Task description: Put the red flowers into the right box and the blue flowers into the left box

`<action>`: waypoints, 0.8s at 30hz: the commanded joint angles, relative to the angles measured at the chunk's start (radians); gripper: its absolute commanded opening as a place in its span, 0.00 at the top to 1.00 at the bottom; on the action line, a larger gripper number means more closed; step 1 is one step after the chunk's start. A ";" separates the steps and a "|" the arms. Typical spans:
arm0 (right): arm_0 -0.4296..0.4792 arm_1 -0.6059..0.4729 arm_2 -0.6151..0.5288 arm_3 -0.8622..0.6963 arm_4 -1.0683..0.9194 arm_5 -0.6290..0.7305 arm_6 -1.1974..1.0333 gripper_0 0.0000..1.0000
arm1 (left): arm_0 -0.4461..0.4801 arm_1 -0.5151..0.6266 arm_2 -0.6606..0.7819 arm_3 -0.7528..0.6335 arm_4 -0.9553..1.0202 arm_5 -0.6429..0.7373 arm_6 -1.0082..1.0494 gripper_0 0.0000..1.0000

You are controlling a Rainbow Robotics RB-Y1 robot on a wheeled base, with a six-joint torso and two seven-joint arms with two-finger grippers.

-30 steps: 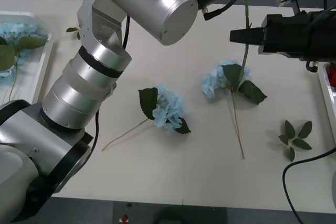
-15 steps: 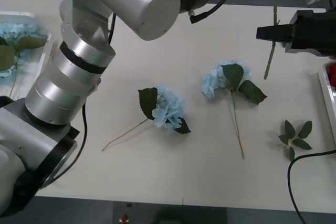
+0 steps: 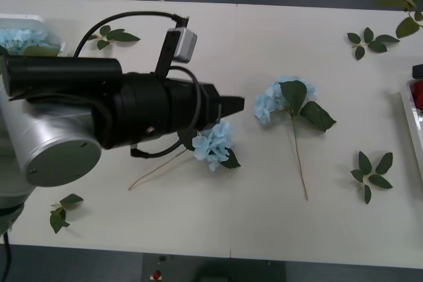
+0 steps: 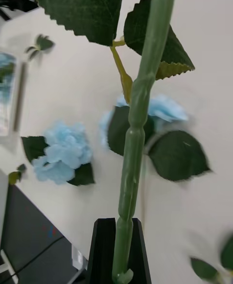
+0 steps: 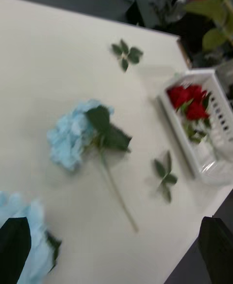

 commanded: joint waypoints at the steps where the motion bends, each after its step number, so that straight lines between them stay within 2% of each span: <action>1: 0.023 -0.095 -0.044 0.051 0.049 0.020 -0.019 1.00 | 0.023 0.101 -0.001 -0.055 0.013 0.056 -0.215 0.00; 5: 0.024 -0.127 -0.080 0.100 0.141 0.061 -0.011 1.00 | 0.034 0.144 -0.001 -0.035 -0.007 0.122 -0.335 0.00; 14: 0.024 -0.152 -0.116 0.142 0.398 0.124 -0.002 1.00 | -0.023 0.128 -0.038 0.185 0.013 0.123 -0.589 0.00; 20: 0.069 -0.152 -0.138 0.142 0.529 0.119 0.012 1.00 | -0.068 0.108 -0.093 0.315 0.007 0.105 -0.718 0.00; 24: 0.126 -0.152 -0.142 0.142 0.590 0.069 0.020 1.00 | -0.094 0.108 -0.130 0.379 -0.001 0.097 -0.794 0.00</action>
